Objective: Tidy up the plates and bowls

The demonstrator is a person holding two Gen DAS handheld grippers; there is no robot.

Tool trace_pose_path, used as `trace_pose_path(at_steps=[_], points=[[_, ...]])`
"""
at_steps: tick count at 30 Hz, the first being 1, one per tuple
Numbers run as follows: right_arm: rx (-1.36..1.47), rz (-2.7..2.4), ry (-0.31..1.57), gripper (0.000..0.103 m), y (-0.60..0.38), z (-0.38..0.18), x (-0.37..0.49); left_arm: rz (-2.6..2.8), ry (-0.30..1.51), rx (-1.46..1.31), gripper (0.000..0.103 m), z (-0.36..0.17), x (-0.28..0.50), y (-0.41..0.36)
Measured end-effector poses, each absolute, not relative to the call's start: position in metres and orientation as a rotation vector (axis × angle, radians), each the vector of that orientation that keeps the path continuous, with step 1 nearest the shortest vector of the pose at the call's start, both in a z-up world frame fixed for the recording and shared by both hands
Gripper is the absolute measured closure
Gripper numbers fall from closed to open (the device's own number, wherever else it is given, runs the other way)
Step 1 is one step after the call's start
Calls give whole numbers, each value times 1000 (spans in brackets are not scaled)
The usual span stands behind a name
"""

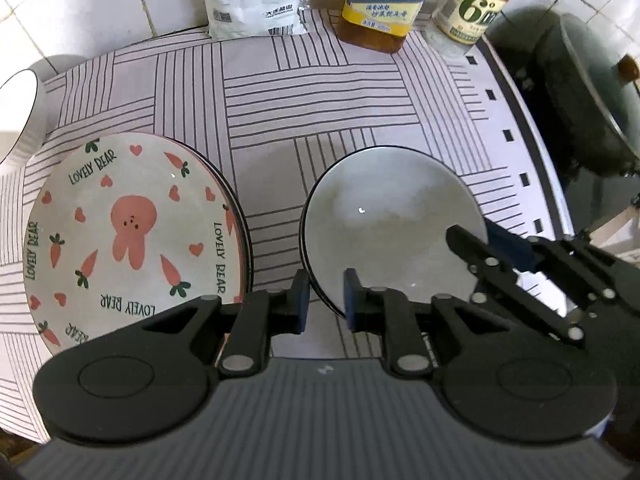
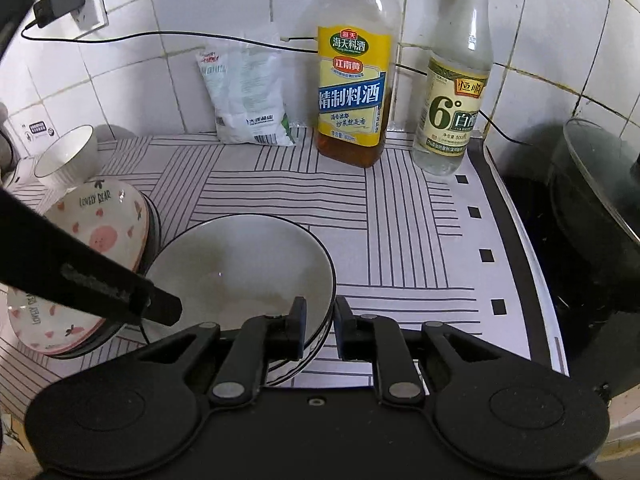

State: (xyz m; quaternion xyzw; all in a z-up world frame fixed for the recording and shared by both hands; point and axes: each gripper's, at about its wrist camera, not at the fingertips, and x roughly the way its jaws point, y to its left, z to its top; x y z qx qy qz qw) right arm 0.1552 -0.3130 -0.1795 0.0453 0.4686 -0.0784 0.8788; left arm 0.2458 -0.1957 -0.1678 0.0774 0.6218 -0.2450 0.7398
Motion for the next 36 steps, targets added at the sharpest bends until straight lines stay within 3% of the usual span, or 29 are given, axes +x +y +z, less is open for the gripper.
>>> trace_pose_path(at_steps=[3, 21, 36], points=[[92, -165, 947, 83, -314, -168, 151, -534, 1344, 173, 72, -158, 241, -191], [269, 74, 834, 46, -283, -95, 122, -494, 1275, 153, 58, -89, 208, -103], [228, 242, 744, 36, -164, -84, 178, -356, 1087, 75, 46, -71, 272, 67]])
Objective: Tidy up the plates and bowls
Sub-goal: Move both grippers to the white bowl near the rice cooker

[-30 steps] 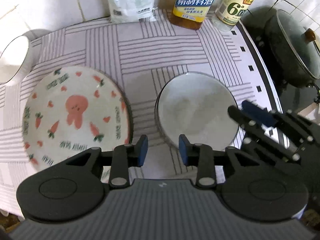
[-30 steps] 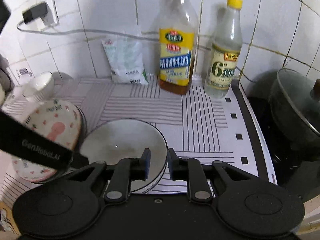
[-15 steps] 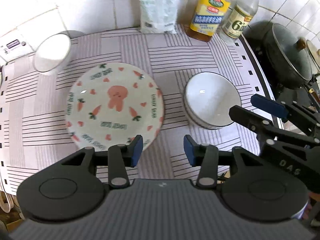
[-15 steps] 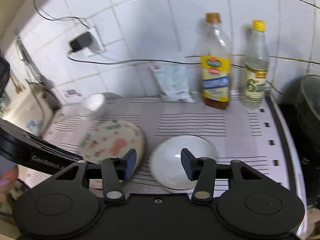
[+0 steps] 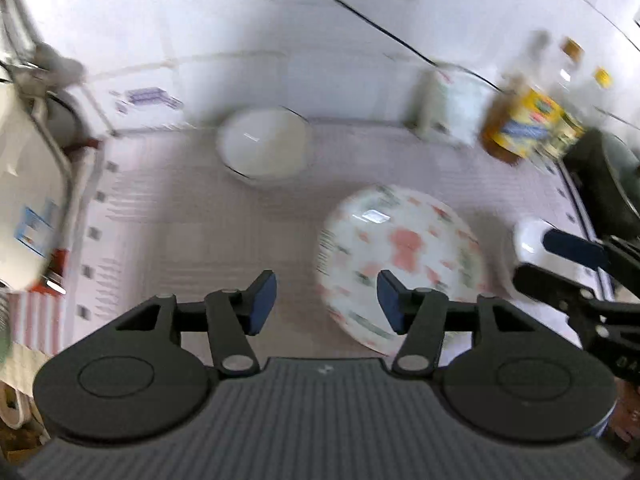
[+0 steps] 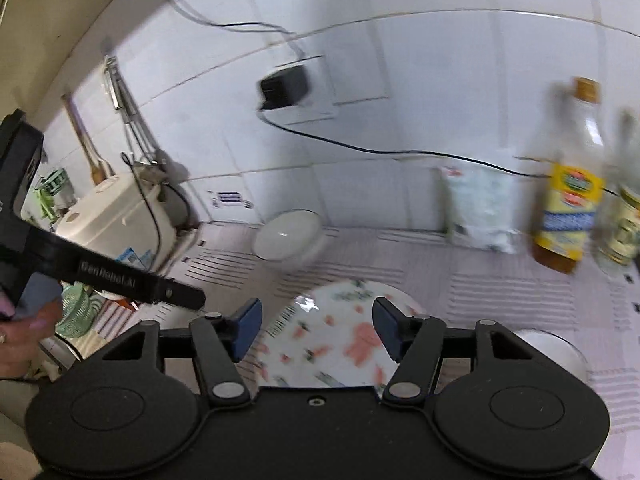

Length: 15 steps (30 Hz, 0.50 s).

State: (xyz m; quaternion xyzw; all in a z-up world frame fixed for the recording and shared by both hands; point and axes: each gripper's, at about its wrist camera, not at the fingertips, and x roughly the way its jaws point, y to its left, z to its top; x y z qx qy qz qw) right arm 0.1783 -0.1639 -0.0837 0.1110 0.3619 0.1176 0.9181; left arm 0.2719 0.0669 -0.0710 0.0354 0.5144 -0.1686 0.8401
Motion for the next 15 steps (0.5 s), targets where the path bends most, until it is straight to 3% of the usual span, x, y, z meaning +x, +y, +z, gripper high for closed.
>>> trace_pose_path(at_steps=[4, 15], points=[[222, 232, 690, 36, -129, -96, 208, -312, 1017, 134, 39, -77, 299, 101], [390, 55, 741, 36, -90, -167, 305, -371, 1049, 32, 38, -137, 394, 144]])
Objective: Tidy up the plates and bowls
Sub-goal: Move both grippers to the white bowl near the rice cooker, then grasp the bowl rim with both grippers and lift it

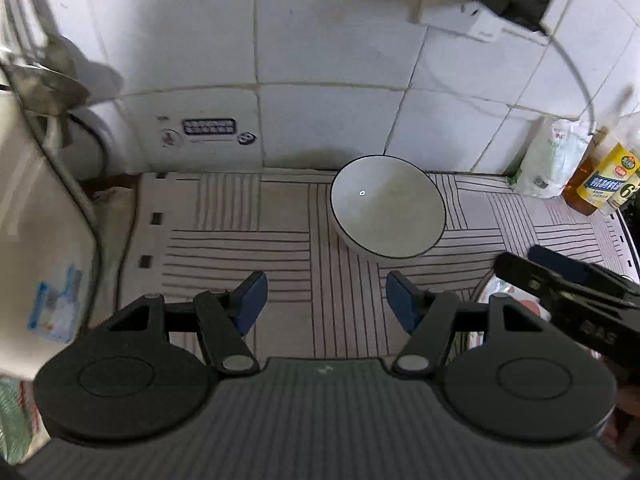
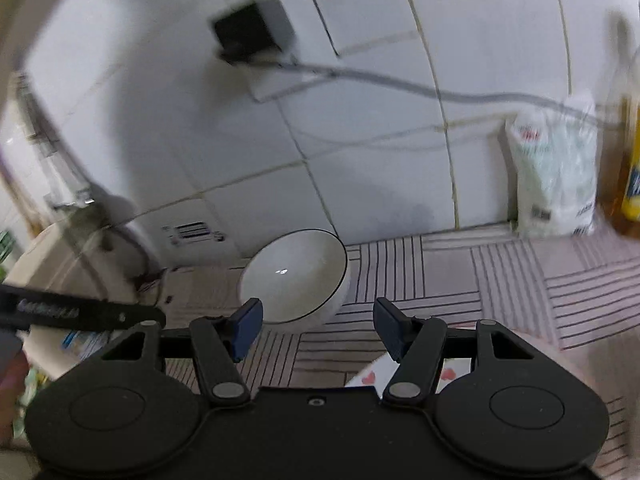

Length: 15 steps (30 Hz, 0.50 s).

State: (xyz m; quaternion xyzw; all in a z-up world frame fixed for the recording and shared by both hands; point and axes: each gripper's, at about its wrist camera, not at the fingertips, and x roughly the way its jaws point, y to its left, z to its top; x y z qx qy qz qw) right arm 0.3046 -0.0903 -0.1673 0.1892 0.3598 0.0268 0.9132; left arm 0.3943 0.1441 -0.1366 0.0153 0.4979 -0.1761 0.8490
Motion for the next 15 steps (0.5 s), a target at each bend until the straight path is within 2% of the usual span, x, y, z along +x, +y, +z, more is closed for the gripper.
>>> trace_pose_path(at_steps=[8, 11, 12, 15], points=[[435, -35, 789, 38, -74, -204, 356, -395, 1096, -45, 36, -186, 448, 139], [460, -64, 821, 48, -72, -217, 370, -412, 1105, -44, 36, -200, 463, 133], [484, -87, 845, 57, -73, -221, 374, -418, 1114, -40, 39, -204, 468, 130], [597, -120, 836, 58, -81, -226, 378, -440, 1110, -11, 39, -210, 475, 123]])
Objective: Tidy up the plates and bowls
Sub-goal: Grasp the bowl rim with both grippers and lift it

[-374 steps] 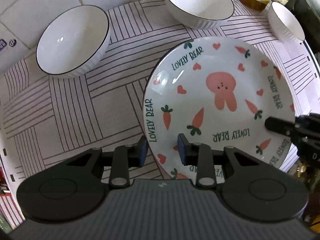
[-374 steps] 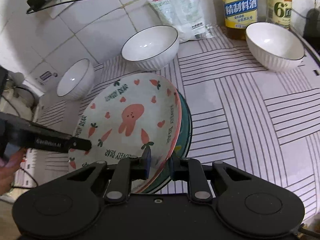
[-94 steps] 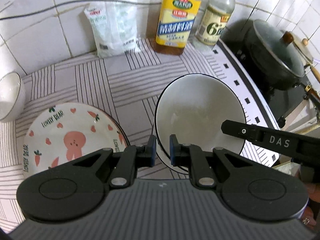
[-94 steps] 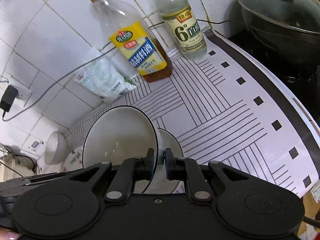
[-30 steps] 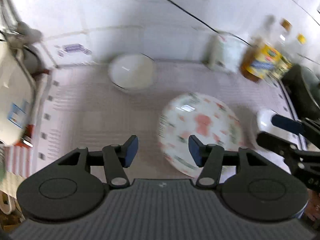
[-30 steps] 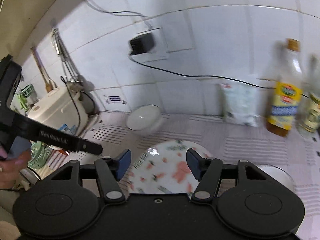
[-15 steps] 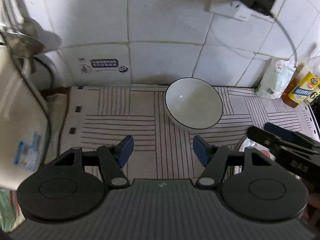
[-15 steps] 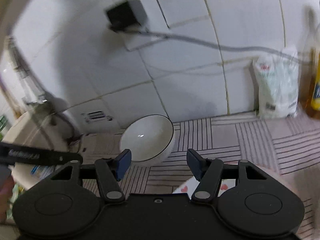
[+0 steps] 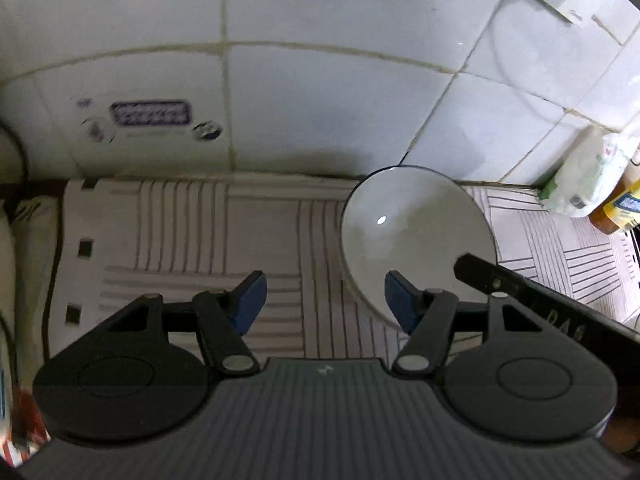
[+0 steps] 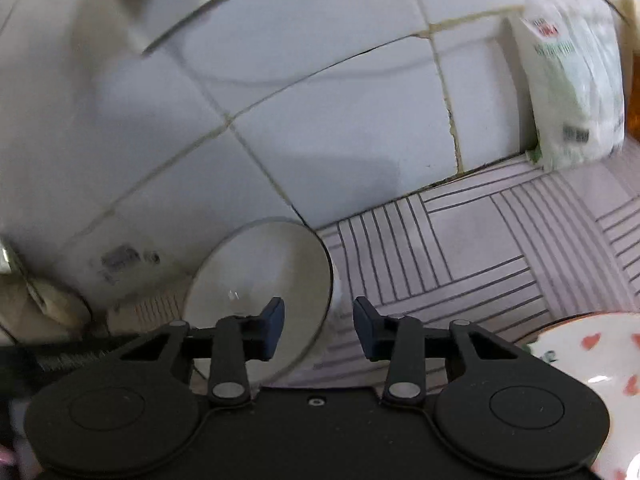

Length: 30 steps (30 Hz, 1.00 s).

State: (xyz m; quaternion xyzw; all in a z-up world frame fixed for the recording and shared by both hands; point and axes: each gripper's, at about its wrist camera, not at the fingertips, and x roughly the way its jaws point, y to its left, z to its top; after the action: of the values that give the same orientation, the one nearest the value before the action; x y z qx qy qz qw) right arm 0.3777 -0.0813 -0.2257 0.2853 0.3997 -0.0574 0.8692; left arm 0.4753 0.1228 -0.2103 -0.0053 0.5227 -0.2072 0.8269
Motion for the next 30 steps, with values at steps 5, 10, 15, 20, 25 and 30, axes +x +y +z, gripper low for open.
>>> trace_pose_path(at_steps=[5, 10, 15, 20, 25, 30], points=[[609, -148, 856, 68, -80, -233, 392, -482, 1119, 3, 46, -219, 485, 115], [625, -200, 871, 90, -87, -240, 394, -486, 1165, 4, 69, -234, 493, 113], [628, -179, 875, 90, -84, -235, 394, -507, 1196, -77, 90, -235, 487, 123], [645, -152, 882, 90, -81, -225, 384, -511, 1182, -79, 90, -223, 469, 133], [624, -107, 877, 90, -74, -207, 368, -503, 1140, -5, 90, -200, 445, 137], [621, -63, 835, 90, -72, -184, 350, -494, 1086, 29, 90, -169, 420, 140]])
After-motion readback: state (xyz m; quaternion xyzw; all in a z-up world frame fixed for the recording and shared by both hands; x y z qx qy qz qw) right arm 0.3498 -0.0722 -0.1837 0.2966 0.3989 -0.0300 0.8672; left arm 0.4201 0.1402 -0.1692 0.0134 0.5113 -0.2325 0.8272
